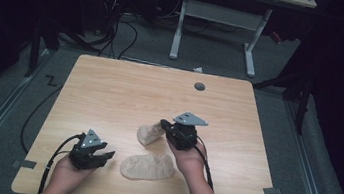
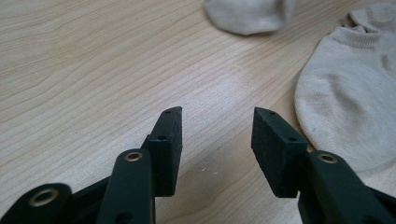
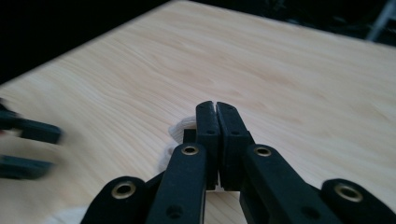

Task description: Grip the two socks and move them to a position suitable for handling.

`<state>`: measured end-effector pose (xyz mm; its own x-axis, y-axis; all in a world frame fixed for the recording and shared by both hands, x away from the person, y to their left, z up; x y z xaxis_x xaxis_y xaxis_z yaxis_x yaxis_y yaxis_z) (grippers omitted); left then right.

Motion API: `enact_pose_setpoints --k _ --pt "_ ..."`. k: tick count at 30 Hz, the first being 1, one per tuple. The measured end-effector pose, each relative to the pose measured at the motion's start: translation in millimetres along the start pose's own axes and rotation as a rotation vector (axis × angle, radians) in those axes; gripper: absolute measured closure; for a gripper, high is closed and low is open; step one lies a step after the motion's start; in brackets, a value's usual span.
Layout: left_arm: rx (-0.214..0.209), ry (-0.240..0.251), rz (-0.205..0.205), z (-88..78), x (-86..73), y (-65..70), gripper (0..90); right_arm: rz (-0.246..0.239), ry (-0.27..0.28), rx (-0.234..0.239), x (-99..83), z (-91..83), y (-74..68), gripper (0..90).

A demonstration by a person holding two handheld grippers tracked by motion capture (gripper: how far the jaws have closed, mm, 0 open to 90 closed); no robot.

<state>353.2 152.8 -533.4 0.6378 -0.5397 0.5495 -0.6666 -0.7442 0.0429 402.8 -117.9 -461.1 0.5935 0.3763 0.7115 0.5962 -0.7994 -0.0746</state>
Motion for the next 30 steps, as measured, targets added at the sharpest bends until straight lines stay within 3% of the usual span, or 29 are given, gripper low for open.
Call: enact_pose_setpoints --k 8,10,12,16,19,25,30 --pt "-0.003 0.014 -0.014 -7.0 -5.9 -6.9 53.8 -0.099 0.086 0.115 43.7 -4.2 -69.1 88.9" --pt "-0.002 0.023 -0.021 -9.4 -6.3 -9.2 53.8 -0.100 0.114 0.150 50.6 -8.1 -78.4 88.9" --pt "-0.001 0.028 -0.028 -10.2 -6.3 -10.1 53.8 -0.089 0.128 0.155 53.4 -9.4 -78.7 88.9" --pt "-0.001 0.024 -0.024 -8.0 -5.0 -9.1 53.8 -0.018 0.090 0.136 44.1 1.9 -55.7 88.9" --pt "-0.003 0.013 -0.018 -6.1 -4.2 -7.6 53.8 0.076 0.023 0.089 21.0 17.6 -20.9 88.9" --pt "0.001 0.008 -0.013 -2.9 -2.8 -6.4 53.8 0.195 -0.064 0.012 -19.8 31.6 27.6 88.8" --pt "-0.006 0.008 -0.015 0.5 0.9 -6.2 53.8 0.220 -0.098 -0.023 -41.3 30.0 48.1 88.6"
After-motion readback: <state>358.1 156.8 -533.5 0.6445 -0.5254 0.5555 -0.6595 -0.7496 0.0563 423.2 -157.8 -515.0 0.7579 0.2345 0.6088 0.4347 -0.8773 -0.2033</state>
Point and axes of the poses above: each handheld gripper's, and its own axes: z roughly forward along the jaws, x roughly out of its top, y roughly to its right, the point moved 3 cm from there along z, roughly forward along the jaws, and after that the axes turned 14 degrees about -y, right-handed, at the moved point
